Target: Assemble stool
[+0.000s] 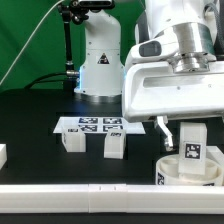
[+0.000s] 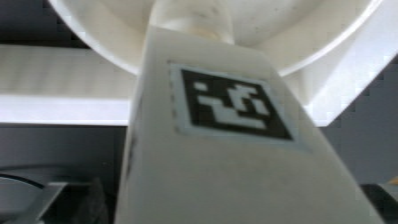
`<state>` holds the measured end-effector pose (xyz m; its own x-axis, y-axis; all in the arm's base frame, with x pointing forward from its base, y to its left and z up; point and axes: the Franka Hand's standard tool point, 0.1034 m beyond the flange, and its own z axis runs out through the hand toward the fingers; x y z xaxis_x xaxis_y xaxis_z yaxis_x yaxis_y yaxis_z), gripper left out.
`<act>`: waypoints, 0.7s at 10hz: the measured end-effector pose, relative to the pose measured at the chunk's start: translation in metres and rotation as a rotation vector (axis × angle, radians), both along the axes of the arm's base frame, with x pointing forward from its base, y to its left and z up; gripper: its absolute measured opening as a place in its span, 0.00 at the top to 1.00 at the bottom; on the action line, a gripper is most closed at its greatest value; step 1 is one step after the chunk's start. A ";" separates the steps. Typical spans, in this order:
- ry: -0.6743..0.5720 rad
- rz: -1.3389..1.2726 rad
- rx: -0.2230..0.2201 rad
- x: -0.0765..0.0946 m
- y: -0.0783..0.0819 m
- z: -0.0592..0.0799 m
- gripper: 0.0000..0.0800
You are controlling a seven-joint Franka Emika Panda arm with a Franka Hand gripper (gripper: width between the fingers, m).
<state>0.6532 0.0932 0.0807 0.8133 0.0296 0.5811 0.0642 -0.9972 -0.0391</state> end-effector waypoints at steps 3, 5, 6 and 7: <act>0.085 -0.014 0.020 0.010 -0.013 0.024 0.19; 0.082 -0.008 0.015 0.012 -0.014 0.029 0.19; 0.082 -0.008 0.015 0.011 -0.014 0.028 0.19; 0.083 -0.008 0.015 0.011 -0.014 0.028 0.19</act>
Offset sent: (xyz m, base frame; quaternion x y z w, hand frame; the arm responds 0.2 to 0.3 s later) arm 0.0043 -0.0073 0.0226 0.0093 -0.0281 -0.0237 0.9993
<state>0.6647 0.0792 0.1088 0.8586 0.0145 0.5124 0.0520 -0.9969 -0.0588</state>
